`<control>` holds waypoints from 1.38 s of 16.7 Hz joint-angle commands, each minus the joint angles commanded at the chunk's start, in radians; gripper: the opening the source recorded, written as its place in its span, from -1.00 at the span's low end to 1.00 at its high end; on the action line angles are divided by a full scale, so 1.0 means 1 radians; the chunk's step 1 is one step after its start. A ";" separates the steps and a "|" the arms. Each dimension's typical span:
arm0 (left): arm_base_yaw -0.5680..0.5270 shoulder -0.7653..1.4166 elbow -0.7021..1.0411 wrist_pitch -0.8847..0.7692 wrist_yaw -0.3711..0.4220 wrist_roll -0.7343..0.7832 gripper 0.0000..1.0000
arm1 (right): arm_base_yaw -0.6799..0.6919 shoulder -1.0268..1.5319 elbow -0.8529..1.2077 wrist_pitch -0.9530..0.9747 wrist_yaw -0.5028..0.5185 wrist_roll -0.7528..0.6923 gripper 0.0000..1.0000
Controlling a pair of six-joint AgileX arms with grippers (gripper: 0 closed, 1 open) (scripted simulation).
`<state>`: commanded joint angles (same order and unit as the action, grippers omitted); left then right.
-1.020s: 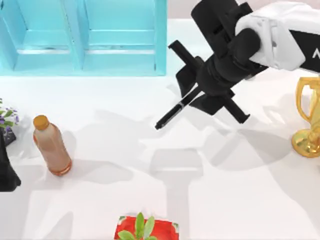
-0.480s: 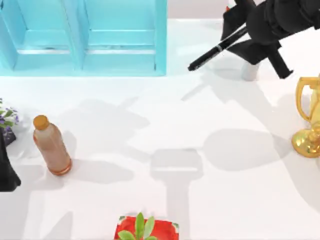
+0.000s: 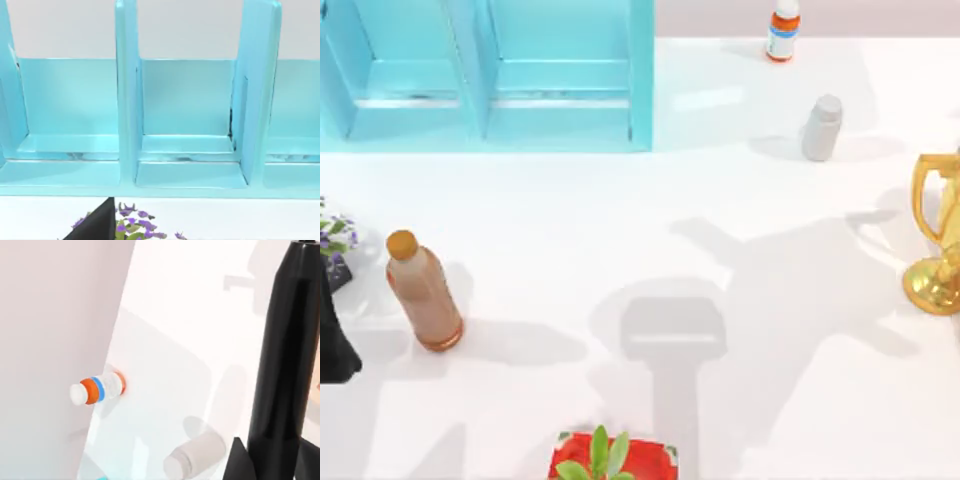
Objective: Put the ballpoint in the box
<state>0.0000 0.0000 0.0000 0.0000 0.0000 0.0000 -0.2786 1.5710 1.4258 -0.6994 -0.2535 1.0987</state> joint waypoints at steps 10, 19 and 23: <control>0.000 0.000 0.000 0.000 0.000 0.000 1.00 | -0.524 0.015 -0.278 -0.094 -0.056 -0.270 -1.00; 0.000 0.000 0.000 0.000 0.000 0.000 1.00 | -0.416 0.032 -0.306 -0.056 -0.033 -0.183 -1.00; 0.000 0.000 0.000 0.000 0.000 0.000 1.00 | -0.319 0.058 -0.370 0.059 -0.018 -0.107 -1.00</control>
<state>0.0000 0.0000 0.0000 0.0000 0.0000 0.0000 -0.5976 1.6292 1.0553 -0.6400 -0.2719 0.9913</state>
